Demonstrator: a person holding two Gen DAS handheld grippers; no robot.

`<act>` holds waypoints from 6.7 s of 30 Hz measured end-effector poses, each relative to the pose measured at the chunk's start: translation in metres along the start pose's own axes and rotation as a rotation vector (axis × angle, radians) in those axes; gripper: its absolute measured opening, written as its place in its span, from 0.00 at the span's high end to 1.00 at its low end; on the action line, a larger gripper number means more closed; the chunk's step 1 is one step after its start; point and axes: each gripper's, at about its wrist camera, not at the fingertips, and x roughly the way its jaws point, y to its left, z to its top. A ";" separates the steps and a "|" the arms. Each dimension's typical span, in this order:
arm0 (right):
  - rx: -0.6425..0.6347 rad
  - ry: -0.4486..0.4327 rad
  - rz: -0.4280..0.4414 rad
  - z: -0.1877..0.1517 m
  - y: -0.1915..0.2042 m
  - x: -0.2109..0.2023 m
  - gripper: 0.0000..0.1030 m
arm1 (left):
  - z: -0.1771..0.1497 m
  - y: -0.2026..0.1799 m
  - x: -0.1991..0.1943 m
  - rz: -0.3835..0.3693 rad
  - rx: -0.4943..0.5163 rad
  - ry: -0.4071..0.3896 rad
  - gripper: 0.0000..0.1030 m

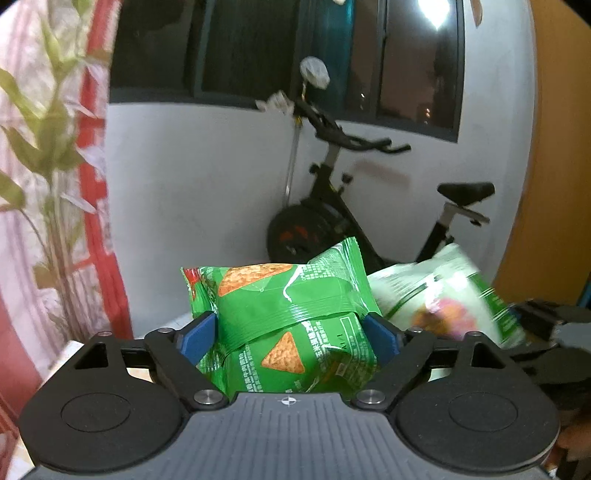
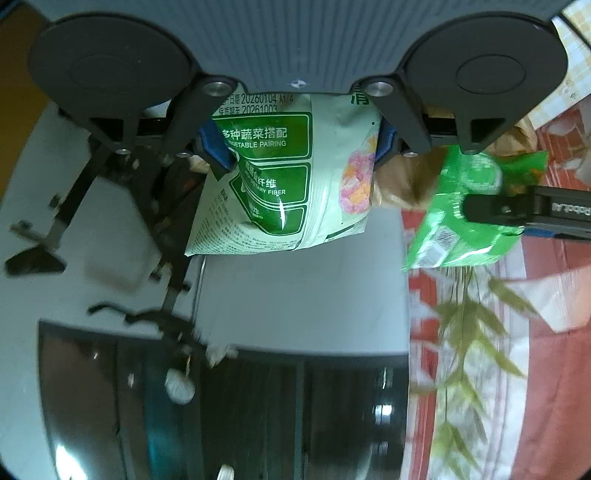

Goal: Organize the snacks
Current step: 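Lift both bags over the paper bag and open both tools to drop them, then move both tools back to the remaining snacks on the table, then grasp the red candy wrapper with the left tool while the right tool grasps the yellow chip bag, then lift the red wrapper and yellow chip bag over the paper bag with both tools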

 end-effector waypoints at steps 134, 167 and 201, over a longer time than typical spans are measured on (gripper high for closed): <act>0.286 0.287 -0.064 -0.209 -0.038 -0.085 0.21 | -0.230 0.091 -0.034 0.226 -0.208 0.339 0.52; 0.253 0.179 -0.176 -0.183 -0.058 -0.119 0.21 | -0.176 0.082 -0.075 0.180 -0.176 0.152 0.76; 0.090 -0.201 -0.117 -0.026 -0.057 -0.117 0.21 | -0.032 0.008 -0.087 -0.036 -0.019 -0.170 0.76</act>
